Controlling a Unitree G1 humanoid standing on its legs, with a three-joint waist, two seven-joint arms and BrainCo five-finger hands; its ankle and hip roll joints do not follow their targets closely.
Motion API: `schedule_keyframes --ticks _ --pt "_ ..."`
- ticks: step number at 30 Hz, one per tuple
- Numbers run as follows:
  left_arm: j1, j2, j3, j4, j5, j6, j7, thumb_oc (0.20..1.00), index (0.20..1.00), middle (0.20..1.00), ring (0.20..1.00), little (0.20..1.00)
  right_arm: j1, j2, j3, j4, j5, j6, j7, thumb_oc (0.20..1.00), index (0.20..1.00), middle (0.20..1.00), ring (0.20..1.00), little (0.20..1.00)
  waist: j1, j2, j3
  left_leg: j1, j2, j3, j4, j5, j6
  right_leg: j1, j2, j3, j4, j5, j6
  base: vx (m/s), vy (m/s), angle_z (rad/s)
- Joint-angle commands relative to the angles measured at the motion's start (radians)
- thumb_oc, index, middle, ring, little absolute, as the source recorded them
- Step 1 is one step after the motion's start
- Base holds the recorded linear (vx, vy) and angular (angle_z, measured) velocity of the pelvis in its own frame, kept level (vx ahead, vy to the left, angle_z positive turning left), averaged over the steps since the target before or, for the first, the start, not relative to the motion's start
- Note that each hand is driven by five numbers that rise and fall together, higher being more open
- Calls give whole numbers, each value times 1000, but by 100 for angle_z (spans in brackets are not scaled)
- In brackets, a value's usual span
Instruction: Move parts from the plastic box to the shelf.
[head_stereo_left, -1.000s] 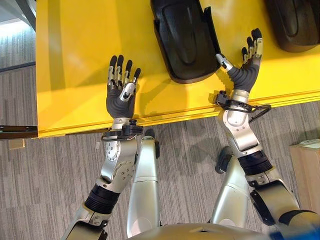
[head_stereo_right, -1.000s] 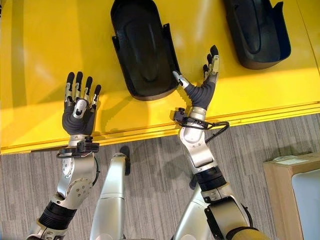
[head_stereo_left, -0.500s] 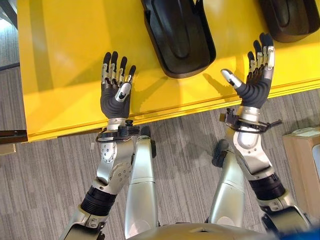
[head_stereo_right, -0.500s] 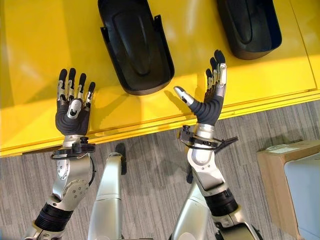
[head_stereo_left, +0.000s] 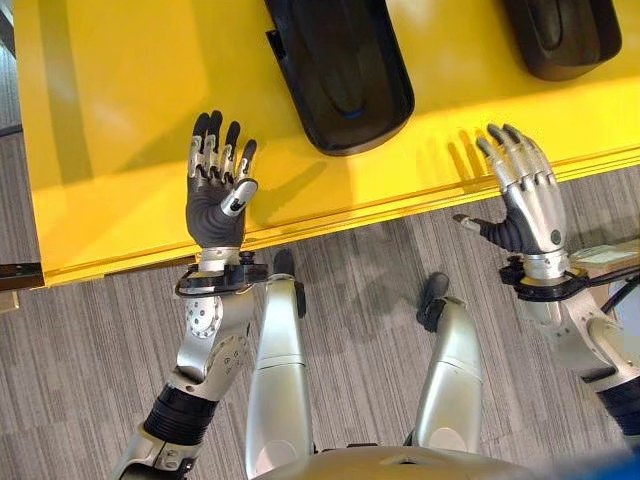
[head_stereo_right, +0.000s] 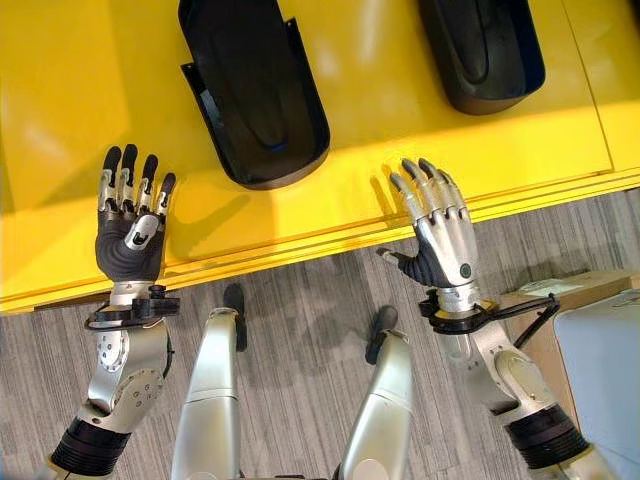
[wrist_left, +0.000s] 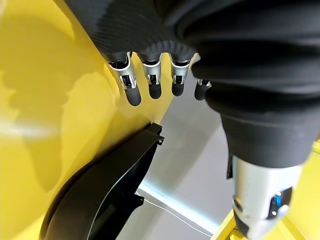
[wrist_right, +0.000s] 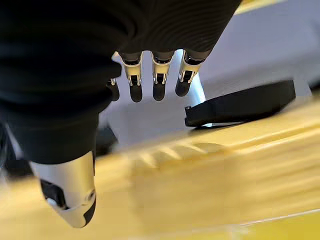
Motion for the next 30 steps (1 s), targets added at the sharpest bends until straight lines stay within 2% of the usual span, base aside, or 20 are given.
schedule_keyframes --ticks 1,8,9,10,12,13,14,15,16,17,21,22,23,28,29,30 --pt "44 2 -35 74 -12 42 -5 1000 1000 1000 1000 1000 -71 -18 -26 -40 -106 34 9 1000 1000 1000 1000 1000 1 10 41 64 36 -1 -36 11 -24 -16 -12 32 135 2 -18 0 0 0" --pt "28 -14 -30 98 -30 57 -27 1000 1000 1000 1000 1000 -151 -64 109 50 -172 32 116 1000 1000 1000 1000 1000 14 2 42 61 31 0 -37 14 -25 -14 -11 36 130 7 -17 -15 11 0" --pt "27 -17 -29 98 -31 60 -28 1000 1000 1000 1000 1000 -161 -64 117 52 -175 33 128 1000 1000 1000 1000 1000 14 2 47 49 27 0 -41 41 -19 -24 -15 33 121 32 -26 -2 3 -4" --pt "25 -20 -27 101 -31 61 -27 1000 1000 1000 1000 1000 -167 -61 125 61 -175 34 128 1000 1000 1000 1000 1000 15 1 43 59 32 -1 -38 16 -25 -14 -13 36 128 9 -17 2 3 -4" --pt "23 -27 -25 101 -36 64 -31 1000 1000 1000 1000 1000 -181 -56 140 72 -174 28 140 1000 1000 1000 1000 1000 16 2 43 58 30 -1 -41 20 -25 -16 -13 36 127 12 -19 37 1 3" --pt "22 -28 -27 103 -37 64 -30 1000 1000 1000 1000 1000 -186 -51 145 76 -172 27 140 1000 1000 1000 1000 1000 17 2 44 60 31 -1 -39 17 -25 -14 -14 37 129 9 -18 -85 35 12" --pt "21 -29 -26 104 -35 61 -31 1000 1000 1000 1000 1000 -194 -46 154 84 -170 27 143 1000 1000 1000 1000 1000 18 2 51 50 27 1 -44 43 -19 -23 -17 34 121 33 -28 0 3 11" --pt "20 -31 -28 105 -37 62 -32 1000 1000 1000 1000 1000 -202 -40 164 86 -169 24 149 1000 1000 1000 1000 1000 20 2 47 61 30 -1 -41 18 -25 -14 -14 37 128 10 -19 -89 30 0" --pt "17 -32 -27 105 -38 62 -32 1000 1000 1000 1000 1000 -210 -32 172 90 -168 24 152 1000 1000 1000 1000 1000 21 2 54 50 26 1 -46 45 -19 -23 -16 35 120 34 -29 74 -17 -10" --pt "17 -34 -26 107 -36 63 -31 1000 1000 1000 1000 1000 -217 -24 183 99 -166 25 154 1000 1000 1000 1000 1000 23 2 50 61 29 -1 -44 19 -25 -11 -11 37 125 11 -20 -10 5 -15" --pt "12 -40 -27 110 -35 63 -29 1000 1000 1000 1000 1000 -248 11 220 116 -160 20 168 1000 1000 1000 1000 1000 26 0 53 61 27 -1 -52 27 -25 -8 -10 34 119 16 -21 -4 -1 13" --pt "11 -42 -26 110 -34 62 -29 1000 1000 1000 1000 1000 -256 18 227 122 -158 19 170 1000 1000 1000 1000 1000 28 0 60 52 23 0 -56 51 -20 -17 -13 30 112 37 -30 0 -2 -11" --pt "10 -44 -29 111 -35 61 -28 1000 1000 1000 1000 1000 -261 24 233 127 -156 18 171 1000 1000 1000 1000 1000 29 1 55 62 26 -2 -54 29 -26 -8 -9 32 117 16 -21 0 2 -24" --pt "8 -48 -32 114 -40 56 -25 1000 1000 1000 1000 1000 -294 55 265 140 -146 12 173 1000 1000 1000 1000 1000 31 2 57 63 26 0 -58 31 -27 -7 -9 32 115 17 -22 3 4 -2" --pt "7 -50 -33 111 -40 55 -25 1000 1000 1000 1000 1000 -311 64 287 141 -145 8 178 1000 1000 1000 1000 1000 31 3 64 52 21 0 -60 54 -22 -14 -12 28 109 38 -32 7 14 -4" --pt "8 -50 -34 111 -40 56 -25 1000 1000 1000 1000 1000 -316 67 293 139 -144 5 180 1000 1000 1000 1000 1000 32 4 59 62 25 0 -59 32 -28 -6 -9 30 115 17 -23 7 18 -4"
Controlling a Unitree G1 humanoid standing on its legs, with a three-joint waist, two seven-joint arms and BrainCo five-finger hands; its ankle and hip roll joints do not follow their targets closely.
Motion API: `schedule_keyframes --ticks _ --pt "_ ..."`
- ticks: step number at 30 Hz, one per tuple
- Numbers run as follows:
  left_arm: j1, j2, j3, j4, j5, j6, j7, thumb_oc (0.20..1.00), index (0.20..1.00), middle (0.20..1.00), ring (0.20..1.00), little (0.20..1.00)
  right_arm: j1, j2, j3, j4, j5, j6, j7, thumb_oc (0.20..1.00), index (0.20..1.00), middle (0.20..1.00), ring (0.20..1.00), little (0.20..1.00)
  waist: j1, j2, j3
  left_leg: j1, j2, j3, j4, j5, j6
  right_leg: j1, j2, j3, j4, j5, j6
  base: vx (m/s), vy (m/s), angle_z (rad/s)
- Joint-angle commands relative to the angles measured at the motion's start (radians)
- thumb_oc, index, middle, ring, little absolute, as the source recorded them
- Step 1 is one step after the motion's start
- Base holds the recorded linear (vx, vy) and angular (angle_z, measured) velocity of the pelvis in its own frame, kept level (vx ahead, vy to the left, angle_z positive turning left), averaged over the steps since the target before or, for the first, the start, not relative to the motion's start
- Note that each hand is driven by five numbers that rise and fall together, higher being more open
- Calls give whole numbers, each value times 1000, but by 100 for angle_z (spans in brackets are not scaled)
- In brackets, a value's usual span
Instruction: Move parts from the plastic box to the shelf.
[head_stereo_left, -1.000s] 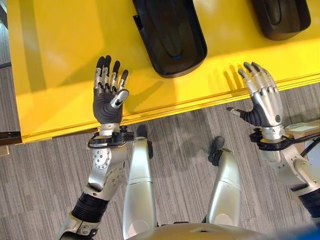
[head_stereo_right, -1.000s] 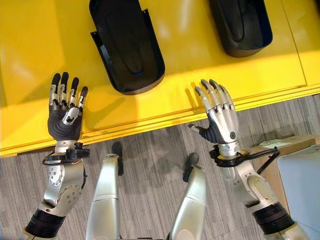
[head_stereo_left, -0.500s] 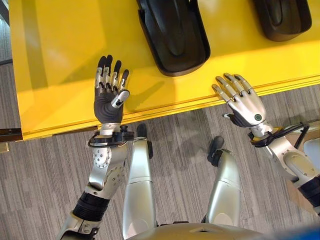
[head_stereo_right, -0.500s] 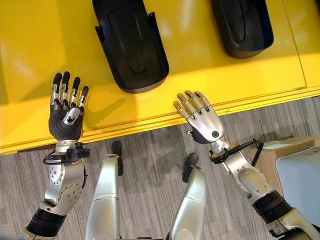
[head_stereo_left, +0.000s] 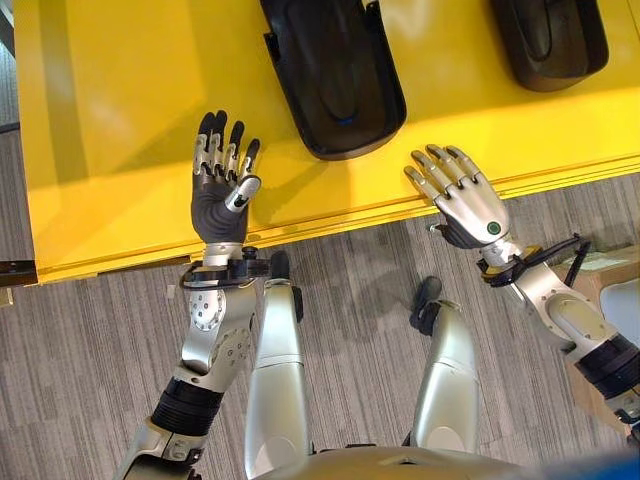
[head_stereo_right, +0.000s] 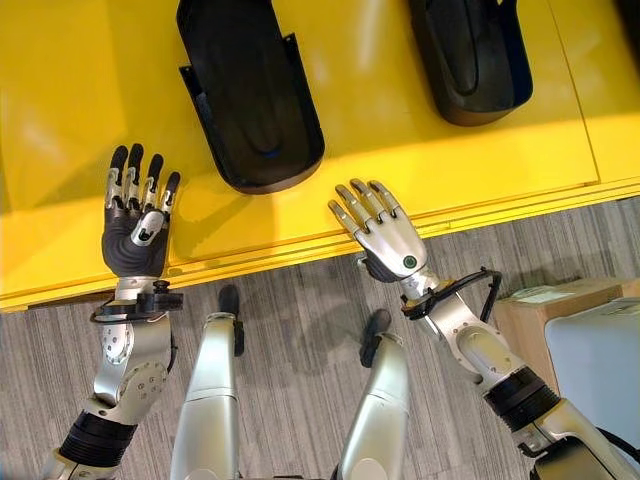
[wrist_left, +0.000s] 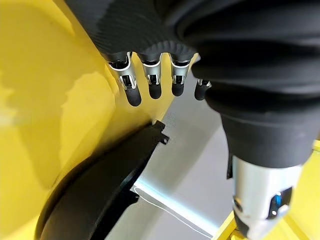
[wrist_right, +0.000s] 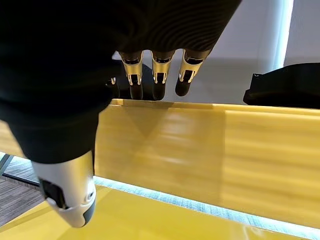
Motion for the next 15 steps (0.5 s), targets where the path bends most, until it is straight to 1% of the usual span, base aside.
schedule_keyframes --ticks 1,7,8,9,15 --pt "40 -15 -54 54 -34 39 17 1000 1000 1000 1000 1000 -83 35 54 19 -1 -27 61 1000 1000 1000 1000 1000 23 17 59 11 21 15 7 -31 -5 -35 -26 48 126 -4 -12 80 -11 -5" --pt "45 -16 -47 50 -33 41 22 1000 1000 1000 1000 1000 -104 48 90 0 13 -45 80 1000 1000 1000 1000 1000 27 17 65 11 18 15 3 -28 -4 -35 -25 49 126 -5 -12 -9 6 -2" --pt "46 -16 -47 50 -33 41 22 1000 1000 1000 1000 1000 -104 49 90 -1 13 -45 80 1000 1000 1000 1000 1000 27 17 70 1 14 17 1 -6 2 -44 -28 46 120 16 -21 0 0 0" --pt "49 -16 -44 48 -32 41 22 1000 1000 1000 1000 1000 -107 48 98 -11 20 -53 88 1000 1000 1000 1000 1000 28 15 65 11 17 17 1 -28 -3 -35 -27 48 125 -4 -11 0 0 0" --pt "54 -15 -43 47 -27 40 24 1000 1000 1000 1000 1000 -122 47 122 -24 30 -68 103 1000 1000 1000 1000 1000 32 13 70 11 18 17 2 -29 -3 -29 -28 45 124 -3 -11 14 -3 0"
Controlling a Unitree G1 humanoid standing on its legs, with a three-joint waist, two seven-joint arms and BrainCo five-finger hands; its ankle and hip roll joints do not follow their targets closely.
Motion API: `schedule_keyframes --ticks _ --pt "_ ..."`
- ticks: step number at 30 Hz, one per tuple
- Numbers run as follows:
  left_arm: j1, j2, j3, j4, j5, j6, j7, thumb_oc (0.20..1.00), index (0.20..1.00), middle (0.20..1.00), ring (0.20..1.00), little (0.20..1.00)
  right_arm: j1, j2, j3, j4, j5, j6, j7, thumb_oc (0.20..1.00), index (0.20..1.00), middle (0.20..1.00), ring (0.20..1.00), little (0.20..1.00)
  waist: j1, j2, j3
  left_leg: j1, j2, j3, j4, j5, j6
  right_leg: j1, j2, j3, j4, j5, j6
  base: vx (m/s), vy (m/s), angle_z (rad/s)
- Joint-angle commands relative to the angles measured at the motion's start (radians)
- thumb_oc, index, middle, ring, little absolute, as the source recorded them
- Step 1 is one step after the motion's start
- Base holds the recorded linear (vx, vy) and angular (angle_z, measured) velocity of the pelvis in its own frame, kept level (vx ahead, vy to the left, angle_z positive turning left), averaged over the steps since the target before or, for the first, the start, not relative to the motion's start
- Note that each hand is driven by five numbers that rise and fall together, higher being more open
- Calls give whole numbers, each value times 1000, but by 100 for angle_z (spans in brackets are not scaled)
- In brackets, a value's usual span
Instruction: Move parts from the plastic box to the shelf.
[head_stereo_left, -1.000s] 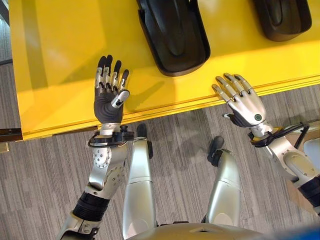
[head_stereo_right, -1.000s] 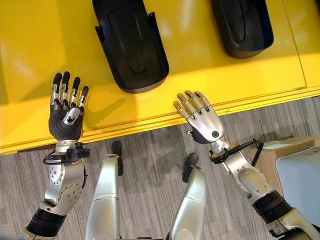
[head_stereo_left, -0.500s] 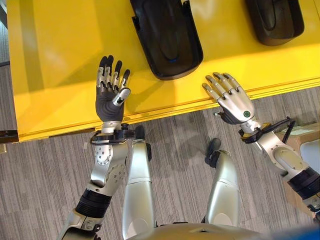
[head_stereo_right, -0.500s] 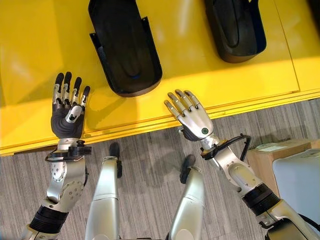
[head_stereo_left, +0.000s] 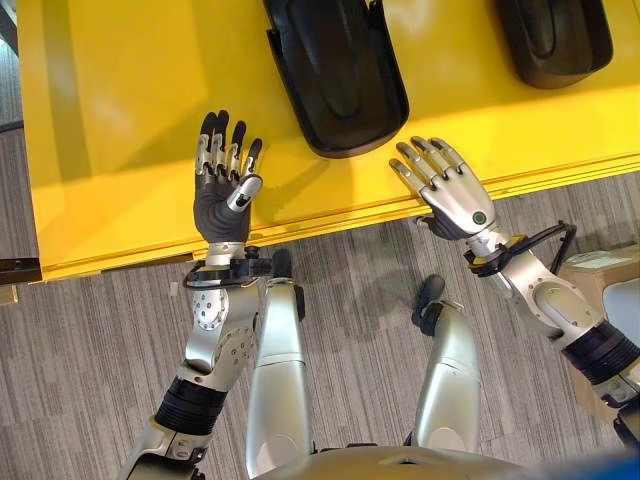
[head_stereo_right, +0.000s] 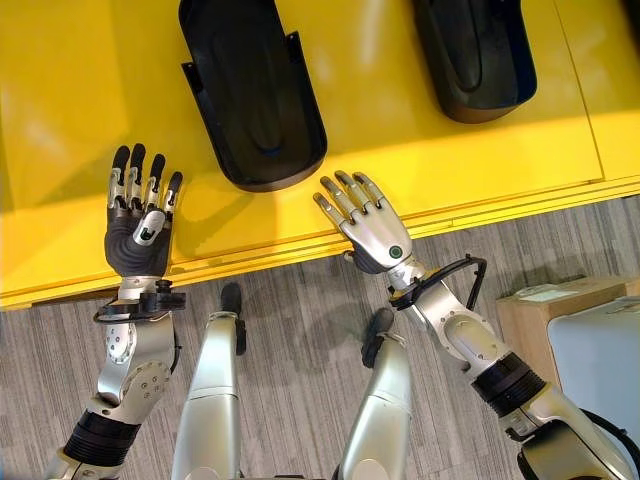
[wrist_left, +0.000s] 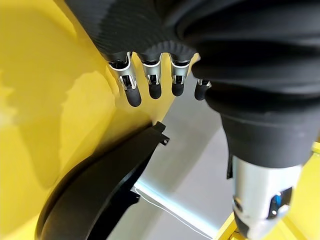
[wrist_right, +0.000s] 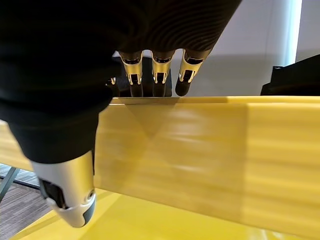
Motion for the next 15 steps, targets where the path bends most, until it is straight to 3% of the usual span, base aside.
schedule_keyframes --ticks 1,13,15 --pt "60 -2 -42 44 -30 40 21 1000 1000 1000 1000 1000 -54 19 79 -32 9 -69 64 1000 1000 1000 1000 1000 18 7 72 11 9 19 17 -31 -1 -31 -25 57 141 -15 -9 0 0 0" --pt "72 -3 -26 39 -27 35 31 1000 1000 1000 1000 1000 -94 -9 115 -76 24 -93 88 1000 1000 1000 1000 1000 30 5 85 3 2 18 6 -1 4 -35 -30 50 135 4 -17 -17 5 0" --pt "73 -6 -26 39 -27 35 31 1000 1000 1000 1000 1000 -98 -8 118 -76 26 -95 89 1000 1000 1000 1000 1000 31 5 80 12 5 15 7 -23 -2 -26 -27 53 141 -16 -8 39 -9 1"
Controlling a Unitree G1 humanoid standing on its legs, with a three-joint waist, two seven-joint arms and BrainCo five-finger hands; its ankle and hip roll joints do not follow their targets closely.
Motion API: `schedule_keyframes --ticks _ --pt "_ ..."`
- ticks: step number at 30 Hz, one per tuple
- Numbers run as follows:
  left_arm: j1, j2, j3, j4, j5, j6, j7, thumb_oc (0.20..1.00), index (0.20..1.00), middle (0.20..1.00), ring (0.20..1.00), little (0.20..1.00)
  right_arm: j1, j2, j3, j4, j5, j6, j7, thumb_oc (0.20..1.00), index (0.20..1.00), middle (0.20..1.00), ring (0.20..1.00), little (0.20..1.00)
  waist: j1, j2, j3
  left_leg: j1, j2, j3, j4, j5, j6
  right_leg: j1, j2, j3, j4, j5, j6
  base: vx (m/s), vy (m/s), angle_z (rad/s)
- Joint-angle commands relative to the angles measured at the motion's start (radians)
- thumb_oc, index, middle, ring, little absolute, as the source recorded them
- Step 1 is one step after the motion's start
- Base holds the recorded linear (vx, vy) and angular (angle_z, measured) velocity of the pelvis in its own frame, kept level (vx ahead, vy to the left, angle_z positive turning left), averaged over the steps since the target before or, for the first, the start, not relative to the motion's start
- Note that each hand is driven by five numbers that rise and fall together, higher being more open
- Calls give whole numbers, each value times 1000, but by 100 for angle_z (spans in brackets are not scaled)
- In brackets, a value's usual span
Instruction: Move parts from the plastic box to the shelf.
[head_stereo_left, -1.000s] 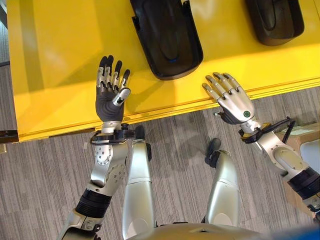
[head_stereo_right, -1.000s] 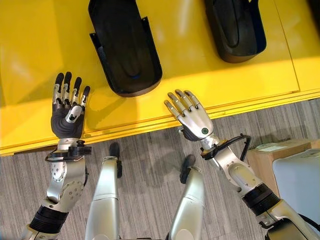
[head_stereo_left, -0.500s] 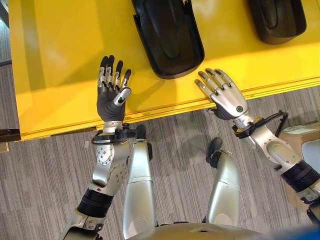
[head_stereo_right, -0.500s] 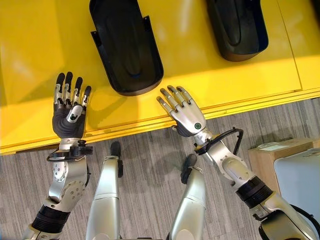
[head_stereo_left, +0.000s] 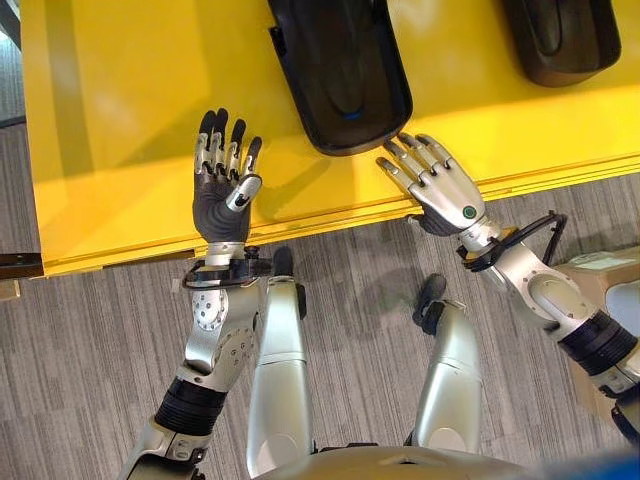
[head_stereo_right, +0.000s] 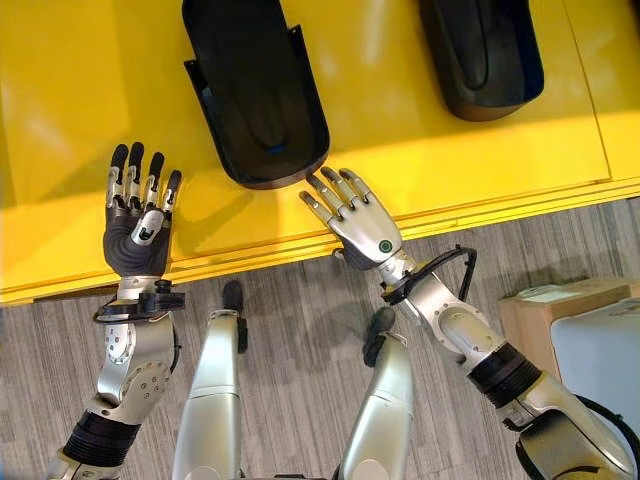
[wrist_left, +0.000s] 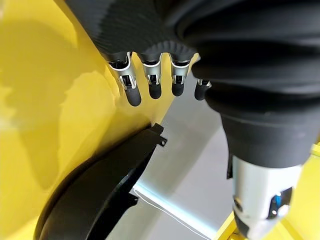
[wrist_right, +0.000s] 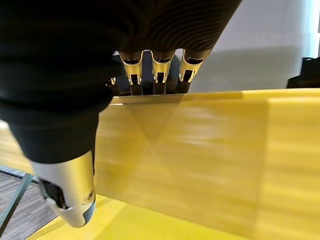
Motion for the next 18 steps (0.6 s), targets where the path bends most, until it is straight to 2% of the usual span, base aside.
schedule_keyframes --ticks 1,7,8,11,12,13,18 --pt "72 -6 -29 46 -25 37 32 1000 1000 1000 1000 1000 -44 -1 77 -61 7 -84 49 1000 1000 1000 1000 1000 25 -1 73 6 7 19 2 -9 4 -31 -29 50 130 -1 -13 0 0 0" --pt "71 -5 -33 43 -28 37 36 1000 1000 1000 1000 1000 -78 -2 87 -78 10 -86 52 1000 1000 1000 1000 1000 33 -1 75 7 5 18 0 -5 3 -30 -29 49 133 -1 -14 -1 0 2" --pt "72 -5 -32 42 -28 38 36 1000 1000 1000 1000 1000 -81 -1 89 -79 11 -86 52 1000 1000 1000 1000 1000 33 -1 71 17 9 16 2 -26 -3 -21 -26 52 140 -21 -5 69 -15 0" --pt "73 -6 -30 40 -28 37 35 1000 1000 1000 1000 1000 -92 3 95 -86 15 -91 59 1000 1000 1000 1000 1000 36 -1 73 19 8 16 -1 -25 -4 -18 -27 50 138 -20 -5 24 -6 2" --pt "75 -6 -30 39 -31 36 37 1000 1000 1000 1000 1000 -97 4 98 -87 16 -90 60 1000 1000 1000 1000 1000 37 -1 73 19 9 15 -2 -24 -4 -18 -27 49 137 -21 -6 -78 21 4" --pt "75 -6 -30 38 -31 36 37 1000 1000 1000 1000 1000 -97 4 97 -87 16 -90 59 1000 1000 1000 1000 1000 38 0 78 9 5 16 -4 -1 2 -26 -30 46 132 0 -15 -76 22 1" --pt "81 -9 -17 38 -30 31 45 1000 1000 1000 1000 1000 -122 14 100 -96 20 -89 59 1000 1000 1000 1000 1000 46 2 80 10 4 15 -5 1 3 -28 -31 45 134 0 -15 -15 4 -1"
